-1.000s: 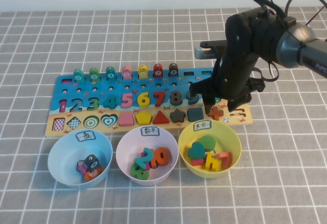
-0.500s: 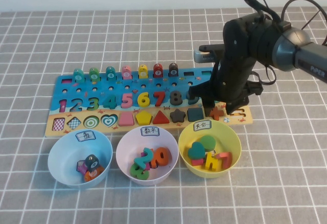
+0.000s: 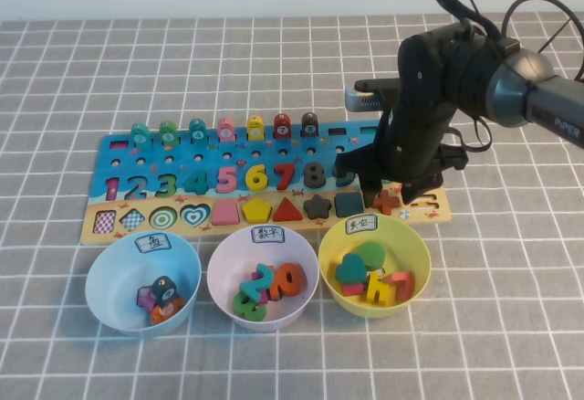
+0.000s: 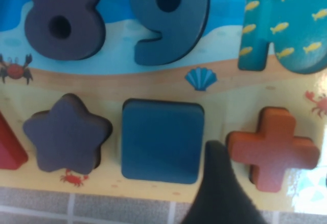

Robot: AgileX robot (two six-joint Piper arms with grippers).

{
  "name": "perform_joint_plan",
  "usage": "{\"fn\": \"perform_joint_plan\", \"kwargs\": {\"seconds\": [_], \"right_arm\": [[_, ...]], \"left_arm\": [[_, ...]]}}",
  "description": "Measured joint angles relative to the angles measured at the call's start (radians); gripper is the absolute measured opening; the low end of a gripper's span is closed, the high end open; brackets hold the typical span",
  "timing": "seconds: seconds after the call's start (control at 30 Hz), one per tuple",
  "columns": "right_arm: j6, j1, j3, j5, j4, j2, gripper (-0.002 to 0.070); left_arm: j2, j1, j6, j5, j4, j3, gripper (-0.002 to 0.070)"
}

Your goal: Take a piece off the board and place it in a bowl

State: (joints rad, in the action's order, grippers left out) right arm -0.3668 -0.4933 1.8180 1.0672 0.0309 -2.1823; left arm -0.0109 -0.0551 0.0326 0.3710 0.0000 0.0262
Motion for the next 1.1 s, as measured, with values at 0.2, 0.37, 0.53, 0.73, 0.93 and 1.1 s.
{"fn": "perform_joint_plan", "kwargs": {"seconds": [0.2,0.37,0.53,0.73,0.93,1.1], "right_arm": [[0.0,0.0,0.0,-0.002,0.002,0.0,0.0389],[0.0,0.0,0.0,-0.002,0.002,-0.016,0.0389],[0.0,-0.001,0.0,0.001,0.002,-0.018,0.0389],[0.0,-0.001,0.0,0.001,0.002,-0.018,0.0386],[0.0,-0.002,0.0,-0.001,0.002,-0.018,0.0309],[0.0,-0.002,0.0,-0.001,0.0,-0.018,0.03]], "left_arm": [[0.0,0.0,0.0,0.0,0.0,0.0,-0.0001],[0.0,0.0,0.0,0.0,0.0,0.0,-0.0001],[0.0,0.0,0.0,0.0,0.0,0.0,-0.0001],[0.0,0.0,0.0,0.0,0.0,0.0,-0.0001],[0.0,0.0,0.0,0.0,0.0,0.0,-0.0001],[0.0,0.0,0.0,0.0,0.0,0.0,-0.0001]]}}
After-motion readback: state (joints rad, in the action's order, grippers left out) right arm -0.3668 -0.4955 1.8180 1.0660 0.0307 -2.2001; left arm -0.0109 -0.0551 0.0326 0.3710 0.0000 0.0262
